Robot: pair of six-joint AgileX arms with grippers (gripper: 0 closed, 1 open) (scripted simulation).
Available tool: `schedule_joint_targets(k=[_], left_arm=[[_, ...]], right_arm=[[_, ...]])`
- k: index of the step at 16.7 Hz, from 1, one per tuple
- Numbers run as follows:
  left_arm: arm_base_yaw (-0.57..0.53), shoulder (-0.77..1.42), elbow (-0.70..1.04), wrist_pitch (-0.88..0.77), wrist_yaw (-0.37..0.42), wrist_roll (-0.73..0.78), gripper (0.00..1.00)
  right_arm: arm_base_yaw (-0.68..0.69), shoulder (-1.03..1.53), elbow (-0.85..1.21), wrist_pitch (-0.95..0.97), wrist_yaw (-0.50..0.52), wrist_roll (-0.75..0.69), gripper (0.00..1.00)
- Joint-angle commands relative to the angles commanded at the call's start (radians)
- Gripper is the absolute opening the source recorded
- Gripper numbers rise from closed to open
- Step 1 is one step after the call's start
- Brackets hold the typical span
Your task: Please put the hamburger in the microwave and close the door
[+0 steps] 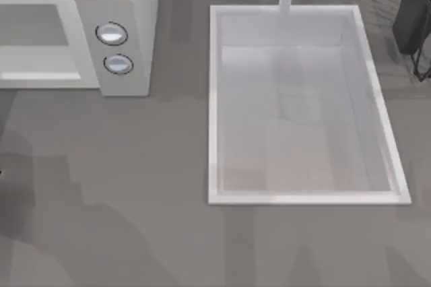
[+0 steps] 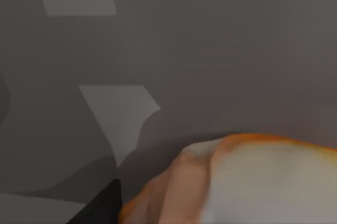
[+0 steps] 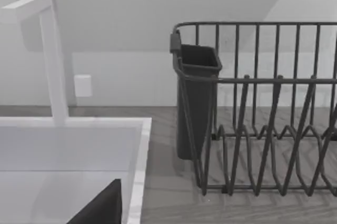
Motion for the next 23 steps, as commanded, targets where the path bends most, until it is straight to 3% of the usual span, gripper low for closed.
schedule_joint_targets(k=[9,17,18,23], left_arm=[[0.000,0.000,0.000,0.000,0.000,0.000,0.02],[0.000,0.000,0.000,0.000,0.000,0.000,0.00],[-0.046,-0.075,0.006,-0.061,0.012,-0.003,0.00],[-0.046,-0.107,0.065,-0.154,0.011,-0.004,0.00]], right_arm=[[0.000,0.000,0.000,0.000,0.000,0.000,1.00],[0.000,0.000,0.000,0.000,0.000,0.000,1.00],[0.000,0.000,0.000,0.000,0.000,0.000,1.00],[0.000,0.000,0.000,0.000,0.000,0.000,1.00]])
